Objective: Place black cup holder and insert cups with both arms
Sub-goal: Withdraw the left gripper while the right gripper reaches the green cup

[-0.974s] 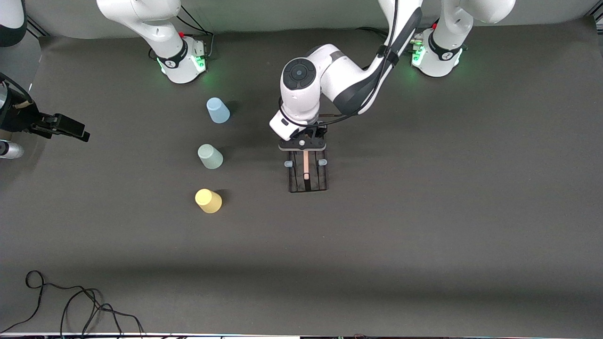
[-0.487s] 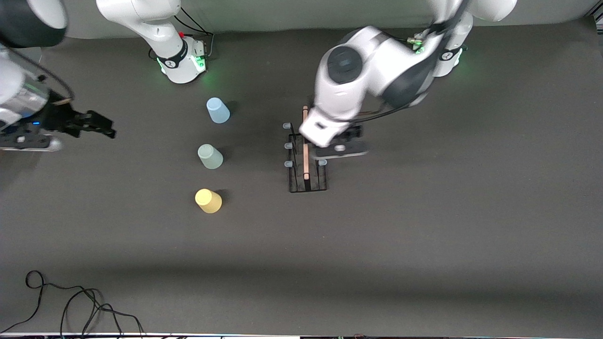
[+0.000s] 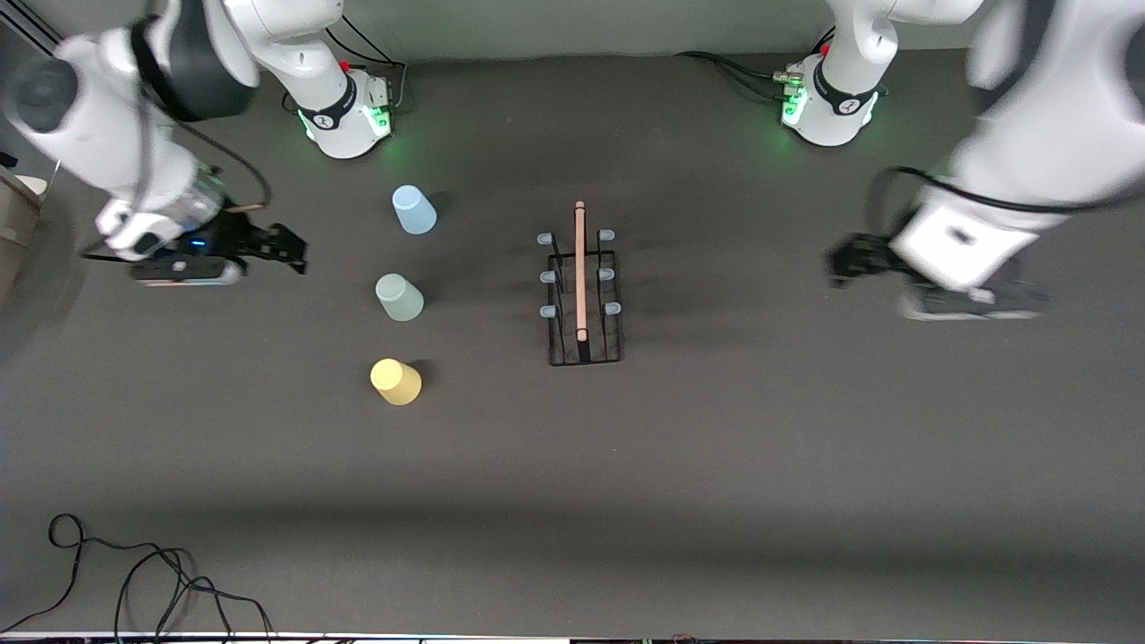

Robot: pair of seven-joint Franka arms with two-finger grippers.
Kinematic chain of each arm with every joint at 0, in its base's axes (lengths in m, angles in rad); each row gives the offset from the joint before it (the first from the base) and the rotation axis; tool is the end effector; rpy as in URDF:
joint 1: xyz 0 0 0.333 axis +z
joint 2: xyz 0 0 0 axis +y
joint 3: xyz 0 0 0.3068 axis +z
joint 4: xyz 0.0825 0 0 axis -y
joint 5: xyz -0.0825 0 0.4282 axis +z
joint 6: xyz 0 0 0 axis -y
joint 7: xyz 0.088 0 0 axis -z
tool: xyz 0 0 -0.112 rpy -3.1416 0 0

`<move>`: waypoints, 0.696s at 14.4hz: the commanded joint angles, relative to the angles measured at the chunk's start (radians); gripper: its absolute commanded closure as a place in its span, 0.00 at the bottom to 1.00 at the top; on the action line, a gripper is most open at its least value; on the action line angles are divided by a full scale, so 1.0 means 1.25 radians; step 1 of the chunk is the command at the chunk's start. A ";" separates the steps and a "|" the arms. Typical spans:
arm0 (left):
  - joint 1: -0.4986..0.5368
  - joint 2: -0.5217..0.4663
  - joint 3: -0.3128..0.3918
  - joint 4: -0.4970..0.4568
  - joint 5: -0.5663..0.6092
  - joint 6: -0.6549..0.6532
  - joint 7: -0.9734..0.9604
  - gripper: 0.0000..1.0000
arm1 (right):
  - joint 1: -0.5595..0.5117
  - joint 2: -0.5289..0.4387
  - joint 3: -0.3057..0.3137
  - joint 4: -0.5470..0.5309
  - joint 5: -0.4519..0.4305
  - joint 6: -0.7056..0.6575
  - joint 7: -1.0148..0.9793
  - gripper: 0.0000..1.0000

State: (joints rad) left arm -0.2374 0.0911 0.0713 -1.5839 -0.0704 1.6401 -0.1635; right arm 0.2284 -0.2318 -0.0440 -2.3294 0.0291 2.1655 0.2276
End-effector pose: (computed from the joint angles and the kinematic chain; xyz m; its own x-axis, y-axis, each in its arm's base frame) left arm 0.6184 -0.1128 0.5539 0.9990 0.0020 -0.0447 0.0046 -0.9984 0.0570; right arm 0.5079 0.0959 0.4007 0.9966 -0.0592 0.0576 -0.0563 -0.9972 -0.0495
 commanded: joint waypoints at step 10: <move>0.164 -0.135 -0.019 -0.102 0.096 -0.021 0.239 0.00 | 0.103 0.227 -0.004 -0.177 0.012 0.411 0.128 0.00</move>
State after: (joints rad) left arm -0.0359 -0.0275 0.0562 -1.6830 0.0304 1.6293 0.1234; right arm 0.3476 -0.0051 -0.0449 -2.5569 0.0296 2.6205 0.3706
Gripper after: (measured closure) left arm 0.000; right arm 0.000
